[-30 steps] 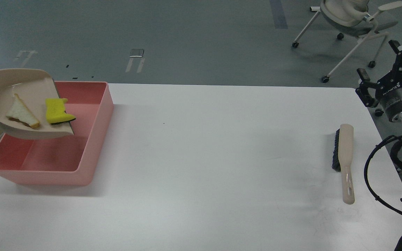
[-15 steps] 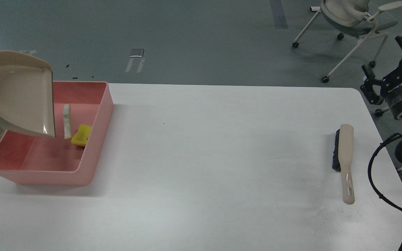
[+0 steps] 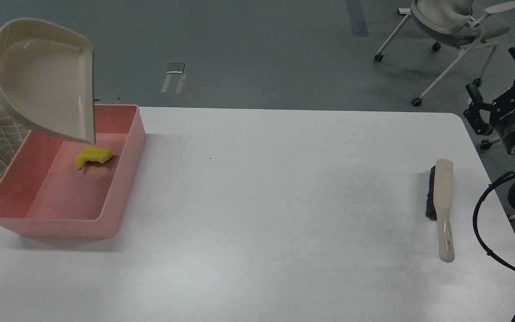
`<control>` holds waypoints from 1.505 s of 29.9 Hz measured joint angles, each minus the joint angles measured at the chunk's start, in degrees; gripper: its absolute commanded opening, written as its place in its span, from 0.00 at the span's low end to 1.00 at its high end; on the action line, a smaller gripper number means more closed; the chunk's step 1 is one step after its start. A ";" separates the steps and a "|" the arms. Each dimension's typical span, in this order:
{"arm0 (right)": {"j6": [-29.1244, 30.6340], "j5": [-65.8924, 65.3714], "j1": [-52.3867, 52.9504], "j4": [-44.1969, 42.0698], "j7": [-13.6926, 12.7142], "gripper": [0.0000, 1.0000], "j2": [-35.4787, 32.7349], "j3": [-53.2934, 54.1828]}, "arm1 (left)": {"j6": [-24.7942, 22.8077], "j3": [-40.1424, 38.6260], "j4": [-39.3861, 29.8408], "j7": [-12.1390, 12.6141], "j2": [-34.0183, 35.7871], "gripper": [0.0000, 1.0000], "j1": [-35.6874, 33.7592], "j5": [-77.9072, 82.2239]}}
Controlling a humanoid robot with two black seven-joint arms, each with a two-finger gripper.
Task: Sweep and dump garbage into bin
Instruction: 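Lower the empty dustpan back onto the table with the left gripper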
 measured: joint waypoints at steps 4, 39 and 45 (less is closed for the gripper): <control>0.00 3.68 0.35 -0.47 -0.64 1.00 -0.43 1.09 | 0.86 0.32 -3.39 1.24 -4.07 0.15 -0.67 -0.80; 0.00 7.06 3.18 0.00 -0.36 1.00 -1.10 0.95 | 8.36 40.15 15.78 1.27 -45.75 0.15 -48.48 -0.18; 0.00 7.06 3.08 -0.02 -0.26 1.00 -1.10 0.99 | 12.70 45.68 15.18 1.73 -52.32 0.15 -49.39 0.10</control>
